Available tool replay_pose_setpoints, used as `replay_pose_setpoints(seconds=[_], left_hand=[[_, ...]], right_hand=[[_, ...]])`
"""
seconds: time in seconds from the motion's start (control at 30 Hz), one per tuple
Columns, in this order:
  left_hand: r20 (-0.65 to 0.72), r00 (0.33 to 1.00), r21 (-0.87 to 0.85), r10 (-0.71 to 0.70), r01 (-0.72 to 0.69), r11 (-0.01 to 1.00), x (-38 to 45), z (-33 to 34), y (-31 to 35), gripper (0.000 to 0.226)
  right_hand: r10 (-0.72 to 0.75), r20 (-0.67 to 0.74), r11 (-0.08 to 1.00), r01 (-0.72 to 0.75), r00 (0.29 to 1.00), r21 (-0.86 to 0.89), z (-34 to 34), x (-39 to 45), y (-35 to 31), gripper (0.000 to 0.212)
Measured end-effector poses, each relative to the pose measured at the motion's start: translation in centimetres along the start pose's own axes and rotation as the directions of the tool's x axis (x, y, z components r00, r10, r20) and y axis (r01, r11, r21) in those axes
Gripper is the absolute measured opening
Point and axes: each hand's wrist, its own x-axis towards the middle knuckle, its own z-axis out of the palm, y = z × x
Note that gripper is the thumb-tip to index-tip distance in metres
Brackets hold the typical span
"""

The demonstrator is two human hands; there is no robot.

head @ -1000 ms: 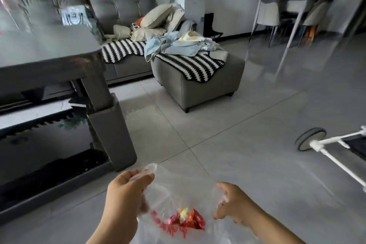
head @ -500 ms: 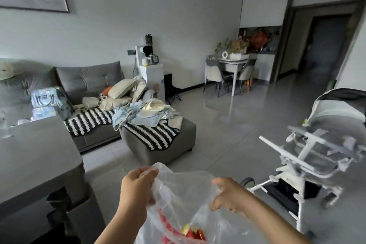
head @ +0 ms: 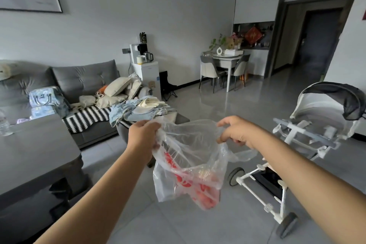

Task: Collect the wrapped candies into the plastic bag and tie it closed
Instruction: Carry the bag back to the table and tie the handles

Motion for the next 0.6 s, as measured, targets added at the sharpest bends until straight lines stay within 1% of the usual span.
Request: replay_pose_setpoints(seconds=[0.17, 0.33, 0.4, 0.5, 0.6], left_hand=[[-0.080, 0.997, 0.015, -0.007, 0.008, 1.000, 0.8, -1.2, 0.5, 0.023], [-0.179, 0.984, 0.036, 0.026, -0.020, 0.999, 1.3, -3.8, 1.3, 0.032], [-0.229, 0.971, 0.062, 0.063, -0.050, 0.997, 1.4, -5.1, 1.7, 0.031], [-0.311, 0.943, 0.150, 0.117, -0.073, 0.986, 1.6, -7.5, 2.5, 0.028], [-0.368, 0.918, 0.187, 0.149, -0.084, 0.979, 2.3, -10.2, 3.6, 0.030]], right_hand=[[-0.034, 0.091, 0.998, 0.038, 0.995, -0.040, 1.0, 1.0, -1.8, 0.061], [-0.076, 0.179, 0.995, 0.087, 0.981, -0.058, 3.8, 2.6, -4.8, 0.054], [-0.098, 0.231, 0.987, 0.124, 0.968, -0.101, 5.1, 3.2, -6.3, 0.048], [-0.121, 0.307, 0.970, 0.178, 0.944, -0.165, 7.0, 3.7, -9.3, 0.039], [-0.153, 0.352, 0.955, 0.229, 0.923, -0.188, 9.4, 4.3, -12.6, 0.036]])
